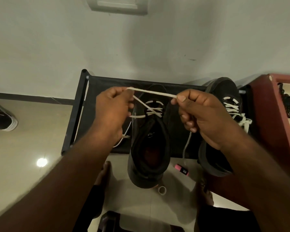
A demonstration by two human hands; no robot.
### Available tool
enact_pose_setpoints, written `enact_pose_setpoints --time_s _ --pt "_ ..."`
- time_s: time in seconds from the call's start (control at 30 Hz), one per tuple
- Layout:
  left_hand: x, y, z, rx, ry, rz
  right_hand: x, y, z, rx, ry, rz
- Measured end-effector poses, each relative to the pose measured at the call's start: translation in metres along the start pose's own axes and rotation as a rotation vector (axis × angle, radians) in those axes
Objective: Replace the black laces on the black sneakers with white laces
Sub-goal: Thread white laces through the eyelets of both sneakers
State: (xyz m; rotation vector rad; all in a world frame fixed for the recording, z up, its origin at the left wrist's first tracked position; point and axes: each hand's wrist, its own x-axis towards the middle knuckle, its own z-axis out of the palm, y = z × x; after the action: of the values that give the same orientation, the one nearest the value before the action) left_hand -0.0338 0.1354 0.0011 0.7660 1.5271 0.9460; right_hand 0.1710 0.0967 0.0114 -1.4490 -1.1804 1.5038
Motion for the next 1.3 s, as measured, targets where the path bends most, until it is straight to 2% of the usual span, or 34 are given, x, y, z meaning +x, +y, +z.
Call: enact_pose_setpoints --time_s 0.1,0.17,0.23,0.37,0.43,0.5,0.67,0.73,0.8,0.9,0.97,1.07,1.3 --pt "0.009 0.001 -0.007 -0.327 0.08 -0.394 0.002 0.004 -0.002 0.024 0.031 -0.015" --pt "0.007 0.002 -0.006 -0.448 0.044 -0.485 0.003 0.004 0.001 0.003 0.044 -0.027" --pt "-0.001 0.003 0.0 -0.39 -0.058 -0.447 0.003 0.004 0.007 0.019 0.036 -0.039" --pt "-0.014 0.001 0.014 0.032 -0.362 -0.308 0.004 0.003 0.024 0.053 -0.015 -0.048" --pt "-0.014 -0.003 0.016 0.075 -0.453 -0.209 0.005 0.004 0.03 0.056 -0.028 -0.029" --pt "-0.012 -0.005 0.015 0.011 -0.429 -0.144 0.006 0.006 0.032 0.062 -0.031 -0.003" --pt "0.007 0.002 -0.002 -0.283 0.087 -0.142 0.009 0.014 0.022 -0.102 -0.039 0.031" --pt "0.012 0.003 -0.011 -0.382 0.15 -0.136 0.01 0.015 0.017 -0.151 0.012 0.028" --pt "0.009 0.003 -0.01 -0.367 0.062 -0.148 0.011 0.015 0.016 -0.139 0.049 0.01" --pt "-0.004 -0.001 0.007 -0.229 -0.249 -0.159 0.01 0.014 0.024 -0.08 0.028 -0.01" --pt "-0.008 -0.006 0.016 -0.134 -0.366 -0.138 0.009 0.014 0.028 -0.086 -0.007 -0.017" --pt "-0.008 -0.01 0.017 -0.041 -0.387 -0.111 0.008 0.015 0.031 -0.086 -0.006 -0.043" --pt "-0.011 -0.004 0.017 -0.224 -0.387 -0.121 0.013 0.018 0.036 0.093 0.096 -0.045"
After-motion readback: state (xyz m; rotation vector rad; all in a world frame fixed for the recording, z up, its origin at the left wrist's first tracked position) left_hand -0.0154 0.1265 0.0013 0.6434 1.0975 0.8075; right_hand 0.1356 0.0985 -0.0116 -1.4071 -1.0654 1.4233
